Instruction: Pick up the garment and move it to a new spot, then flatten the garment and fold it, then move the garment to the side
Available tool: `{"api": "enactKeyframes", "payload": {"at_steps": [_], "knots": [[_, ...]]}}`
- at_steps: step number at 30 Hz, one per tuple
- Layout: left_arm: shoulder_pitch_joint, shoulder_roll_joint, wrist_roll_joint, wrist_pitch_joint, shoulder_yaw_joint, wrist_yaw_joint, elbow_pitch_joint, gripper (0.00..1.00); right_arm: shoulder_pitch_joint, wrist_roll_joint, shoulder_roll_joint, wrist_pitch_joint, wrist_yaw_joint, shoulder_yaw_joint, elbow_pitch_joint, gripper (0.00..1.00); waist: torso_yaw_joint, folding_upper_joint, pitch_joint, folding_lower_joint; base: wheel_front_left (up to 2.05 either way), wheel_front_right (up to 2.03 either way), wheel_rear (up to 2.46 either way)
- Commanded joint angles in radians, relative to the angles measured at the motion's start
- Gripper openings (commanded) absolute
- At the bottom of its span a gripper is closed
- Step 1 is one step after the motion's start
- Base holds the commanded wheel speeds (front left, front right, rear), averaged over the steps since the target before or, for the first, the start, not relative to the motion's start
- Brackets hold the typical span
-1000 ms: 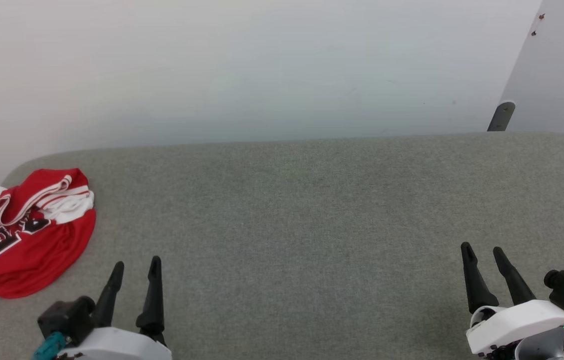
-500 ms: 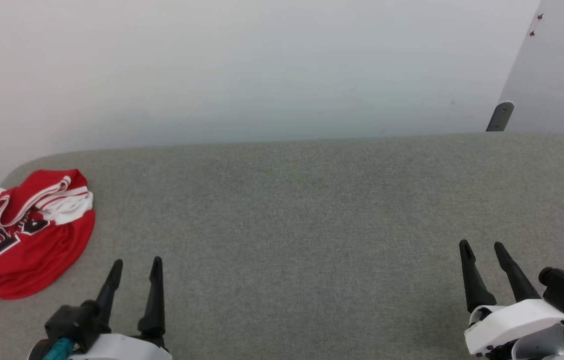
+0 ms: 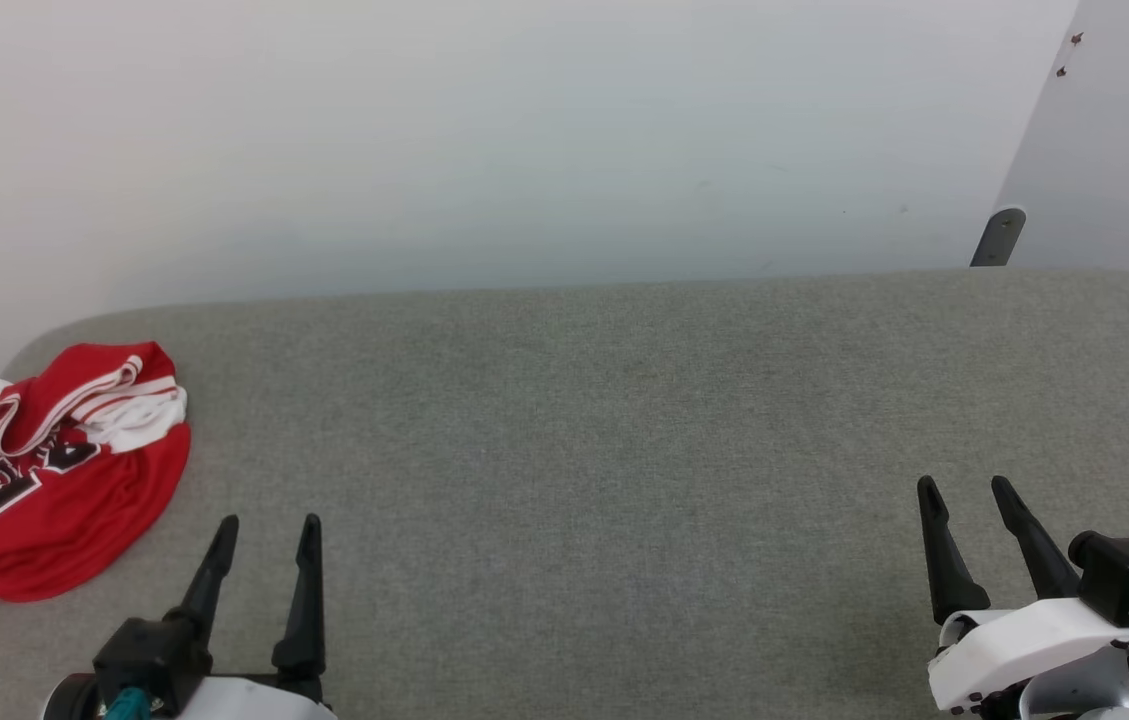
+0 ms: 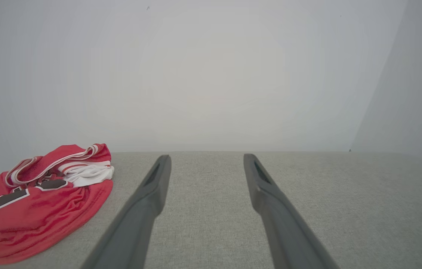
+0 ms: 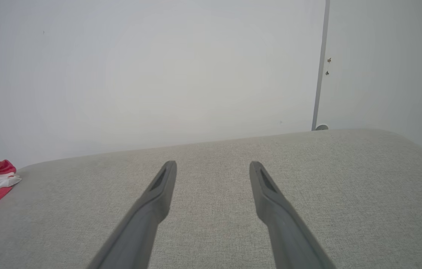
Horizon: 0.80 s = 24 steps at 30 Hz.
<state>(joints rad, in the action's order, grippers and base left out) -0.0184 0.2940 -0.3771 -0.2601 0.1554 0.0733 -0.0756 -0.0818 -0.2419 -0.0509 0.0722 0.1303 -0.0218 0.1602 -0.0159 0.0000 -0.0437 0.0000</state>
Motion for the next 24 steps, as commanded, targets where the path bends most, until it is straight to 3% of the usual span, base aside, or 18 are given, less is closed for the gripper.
{"api": "enactKeyframes", "payload": {"at_steps": [1, 17, 24], "knots": [[-0.006, 0.002, 0.011, -0.005, -0.005, -0.004, 0.002, 1.0, -0.005, 0.011, 0.001, 0.006, 0.001, 0.002, -0.003, 1.0, 0.0, 0.0, -0.001, 0.0, 0.0, 0.0, 0.0], [-0.015, -0.012, -0.001, -0.004, -0.025, -0.024, -0.022, 1.0, -0.002, 0.016, 0.001, 0.001, 0.001, 0.006, 0.004, 1.0, 0.002, 0.0, -0.014, 0.0, 0.0, 0.0, 0.0], [-0.008, -0.005, -0.016, 0.003, -0.045, -0.003, -0.044, 1.0, 0.001, 0.01, 0.001, -0.008, 0.001, 0.028, 0.006, 1.0, 0.05, 0.0, -0.03, 0.0, 0.0, 0.0, 0.0]]}}
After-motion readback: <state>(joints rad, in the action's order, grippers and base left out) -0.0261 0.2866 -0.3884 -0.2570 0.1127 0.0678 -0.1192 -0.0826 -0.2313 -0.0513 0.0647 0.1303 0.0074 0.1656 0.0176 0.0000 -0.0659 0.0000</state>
